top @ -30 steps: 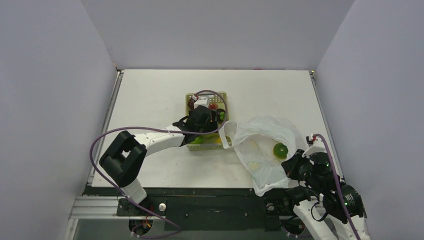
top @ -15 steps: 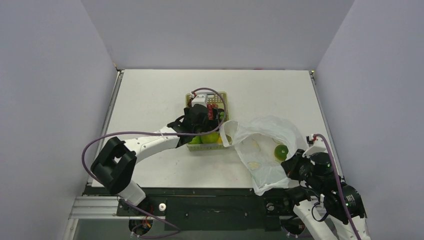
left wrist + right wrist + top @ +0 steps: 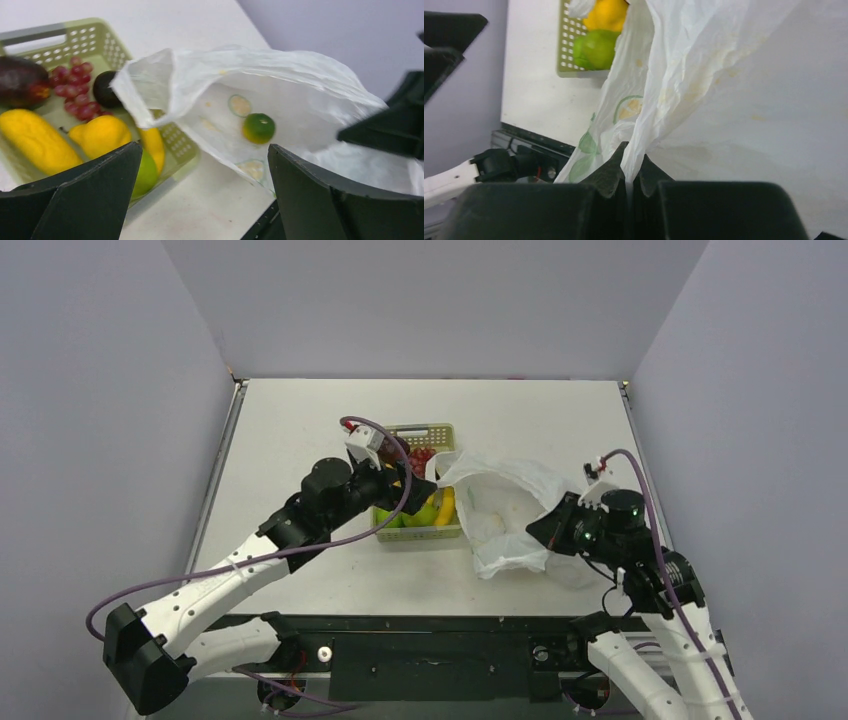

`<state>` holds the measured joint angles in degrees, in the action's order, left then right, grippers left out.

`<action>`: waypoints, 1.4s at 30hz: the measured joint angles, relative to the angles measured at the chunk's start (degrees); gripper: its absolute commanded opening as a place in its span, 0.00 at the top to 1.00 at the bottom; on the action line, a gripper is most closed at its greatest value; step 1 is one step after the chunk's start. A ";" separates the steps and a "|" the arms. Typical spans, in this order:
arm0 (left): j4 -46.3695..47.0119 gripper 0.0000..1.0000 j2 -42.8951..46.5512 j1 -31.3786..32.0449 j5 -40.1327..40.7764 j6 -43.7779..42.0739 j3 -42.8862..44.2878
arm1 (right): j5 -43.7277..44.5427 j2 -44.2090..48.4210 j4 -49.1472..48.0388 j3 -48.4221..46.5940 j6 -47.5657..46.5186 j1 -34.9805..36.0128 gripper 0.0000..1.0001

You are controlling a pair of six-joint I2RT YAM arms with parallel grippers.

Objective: Take the fake fruits out of the plastic bag
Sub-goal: Adjust the plastic bag at the center of the board.

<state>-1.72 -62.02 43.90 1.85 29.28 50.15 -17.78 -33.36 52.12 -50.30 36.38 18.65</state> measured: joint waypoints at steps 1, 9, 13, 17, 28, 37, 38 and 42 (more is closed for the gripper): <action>0.55 0.03 1.27 0.09 -2.23 -0.02 0.04 | -1.20 -2.01 -1.42 -1.55 0.39 0.00 1.00; 0.92 0.03 2.84 5.79 -13.55 -1.42 6.21 | -5.49 -3.23 -12.28 -7.98 4.46 0.00 1.00; 0.96 0.03 -0.90 11.54 -16.52 -3.17 12.83 | -4.48 8.79 -16.22 4.39 9.05 0.00 1.00; 2.86 0.03 -6.86 16.65 -18.62 -3.43 13.68 | -3.21 20.46 -12.59 19.04 13.79 -0.22 1.00; 3.21 0.24 -24.15 25.51 -11.43 -3.17 11.85 | 0.92 28.46 3.21 21.51 14.05 -0.24 1.00; 10.47 0.30 -26.21 28.13 2.12 -4.13 7.08 | 1.90 28.33 7.28 18.01 10.03 -0.24 1.00; 11.78 0.31 -27.12 28.02 3.32 -4.13 7.08 | 1.88 28.35 7.96 18.05 9.57 -0.24 1.00; 17.14 0.31 -32.35 27.85 8.26 -4.59 7.08 | 1.84 28.37 10.84 19.41 7.52 -0.24 1.00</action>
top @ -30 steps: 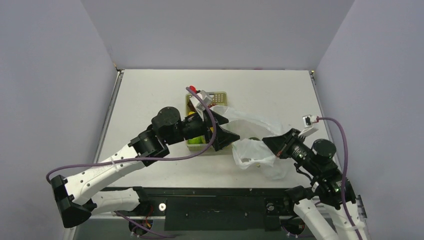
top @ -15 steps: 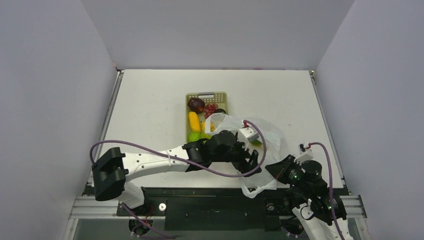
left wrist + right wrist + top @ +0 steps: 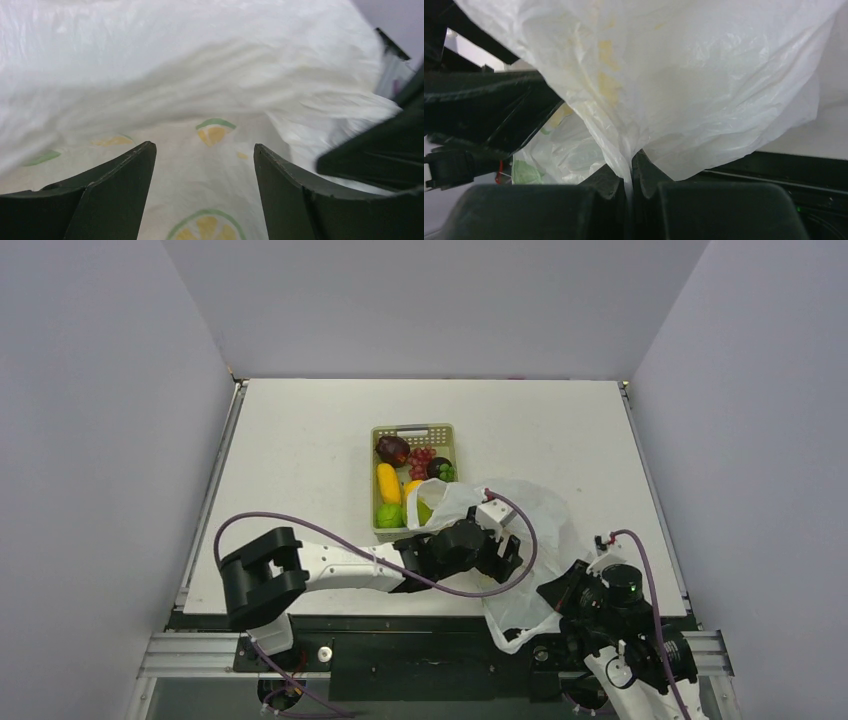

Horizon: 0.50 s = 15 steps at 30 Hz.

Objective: Take the fake fruits out of the plastic bag
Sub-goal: Adjust the plastic bag at the center of the board.

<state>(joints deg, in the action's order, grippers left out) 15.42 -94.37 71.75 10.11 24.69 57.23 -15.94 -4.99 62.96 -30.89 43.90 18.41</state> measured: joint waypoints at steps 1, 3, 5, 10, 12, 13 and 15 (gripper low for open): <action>1.46 0.31 -1.62 -0.15 1.09 -0.28 0.02 | 0.07 0.00 1.03 0.13 -0.42 0.00 1.00; 3.32 0.30 -4.46 -0.35 2.75 -1.09 0.04 | 0.22 0.00 3.15 0.17 -1.51 0.00 1.00; 4.72 0.27 -7.48 -0.66 4.42 -1.88 0.52 | 0.55 -0.02 4.90 0.17 -2.54 0.00 1.00; 6.91 0.13 -12.39 -1.95 8.13 -3.13 3.61 | 0.61 -1.25 5.81 0.13 -4.24 0.00 1.00; 8.13 0.11 -13.60 -2.51 9.40 -3.37 4.96 | 0.59 -1.81 6.10 -0.04 -4.52 0.00 1.00; 8.66 0.11 -14.23 -2.78 10.32 -3.34 5.73 | 0.59 -2.03 6.29 -0.20 -4.66 0.00 1.00; 9.88 0.11 -15.41 -3.04 12.07 -3.34 7.19 | 0.57 -2.29 6.60 -0.66 -4.70 0.00 1.00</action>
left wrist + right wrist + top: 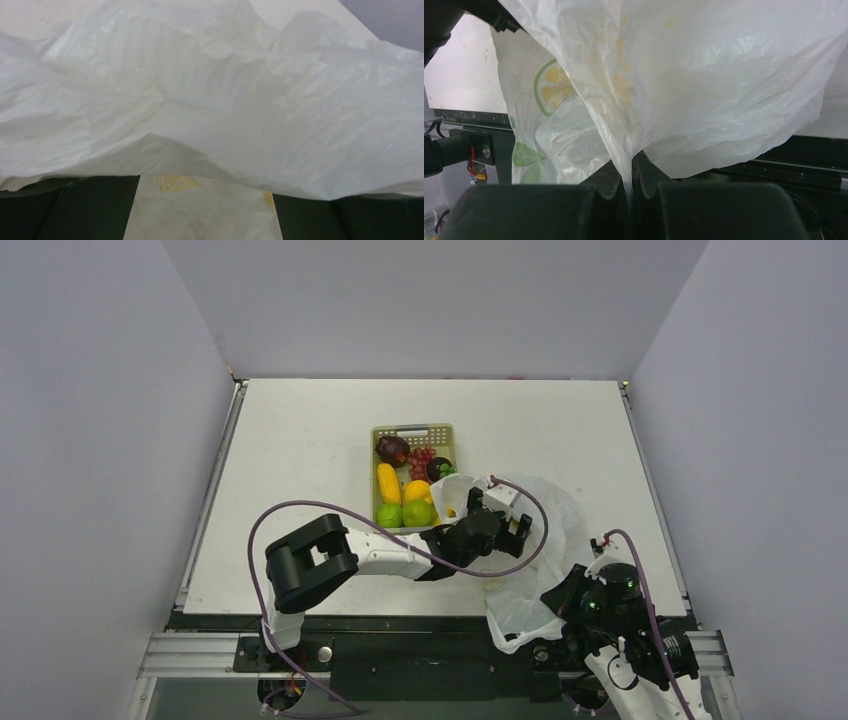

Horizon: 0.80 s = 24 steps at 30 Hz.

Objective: Take the fake fruits out of the plastic bag
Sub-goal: Adjust the plastic bag at the center of the board.

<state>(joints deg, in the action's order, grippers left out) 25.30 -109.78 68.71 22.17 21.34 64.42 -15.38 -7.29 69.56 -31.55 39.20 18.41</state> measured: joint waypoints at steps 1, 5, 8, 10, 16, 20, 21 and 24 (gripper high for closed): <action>0.81 0.11 -0.48 -0.15 0.70 0.02 0.39 | -0.02 -0.11 0.00 -0.35 -0.02 0.00 1.00; 4.04 0.09 -1.62 -0.26 2.89 -0.07 0.98 | -0.02 -1.03 -0.04 -1.88 -0.02 0.00 0.81; 5.07 0.08 -1.95 -0.26 3.13 -0.11 1.11 | 1.70 -3.65 0.57 -4.17 0.68 0.00 0.54; 5.75 0.07 -1.90 -0.26 2.71 -0.07 1.03 | 5.35 -6.99 2.38 -7.72 1.51 0.00 0.43; 6.21 0.05 2.05 -0.42 -2.84 1.38 -2.84 | 15.58 -18.97 6.84 -22.21 2.93 0.00 0.19; 6.27 0.05 4.81 -1.16 -8.79 4.02 -3.17 | 19.67 -24.70 7.45 -29.11 -1.40 0.00 0.18; 6.29 0.05 5.40 -1.46 -10.03 4.79 -3.21 | 19.87 -26.27 6.95 -29.97 -3.39 0.00 0.18; 6.62 0.05 6.01 -2.54 -13.25 6.62 -3.21 | 17.68 -30.88 3.72 -30.27 -9.90 0.02 0.17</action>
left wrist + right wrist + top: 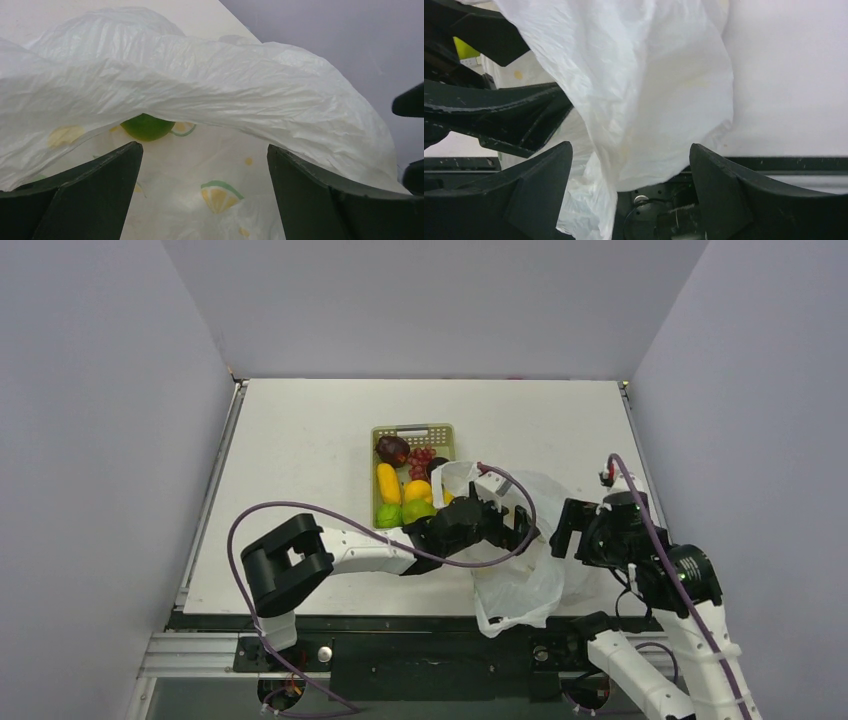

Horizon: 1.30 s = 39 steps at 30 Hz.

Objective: Take the fake fruits out of the plastic bag
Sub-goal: Adjust the plastic bag at the center of the board.

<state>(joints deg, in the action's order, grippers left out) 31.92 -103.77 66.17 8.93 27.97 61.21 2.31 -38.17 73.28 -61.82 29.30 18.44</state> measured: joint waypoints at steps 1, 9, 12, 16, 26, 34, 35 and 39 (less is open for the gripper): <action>-0.07 0.05 0.00 -0.39 -1.11 0.59 0.00 | -1.05 -1.49 -1.44 0.00 -2.19 0.07 0.16; -0.37 0.06 0.00 -3.32 -6.40 4.02 -0.17 | -2.54 -10.84 -12.55 1.38 -10.40 2.69 0.39; -0.35 0.06 0.07 -4.11 -7.15 4.59 -1.42 | -0.24 -14.14 -17.66 4.07 -10.60 2.67 0.64; -1.38 0.06 0.63 -4.85 -7.80 4.72 -3.72 | 1.27 -16.59 -23.91 8.20 -10.78 2.67 1.00; -6.43 0.09 11.19 -5.09 -7.26 3.06 -5.97 | -23.52 -11.13 -46.12 10.43 -0.81 -0.59 1.00; -9.44 0.12 16.15 -3.96 -6.75 0.39 -5.97 | -28.35 1.88 -43.82 17.46 5.66 -9.44 1.00; -9.42 0.13 15.54 -3.85 -6.91 0.26 -5.95 | -28.28 3.98 -42.45 19.56 5.92 -11.15 1.00; -9.03 0.16 10.67 -3.56 -7.08 -0.15 -5.84 | -28.87 5.40 -39.15 26.29 6.23 -16.22 1.00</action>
<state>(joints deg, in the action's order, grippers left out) 22.90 -93.10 62.61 1.85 27.81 55.37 -26.57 -32.77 34.13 -35.53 35.53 2.22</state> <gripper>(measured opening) 0.861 0.005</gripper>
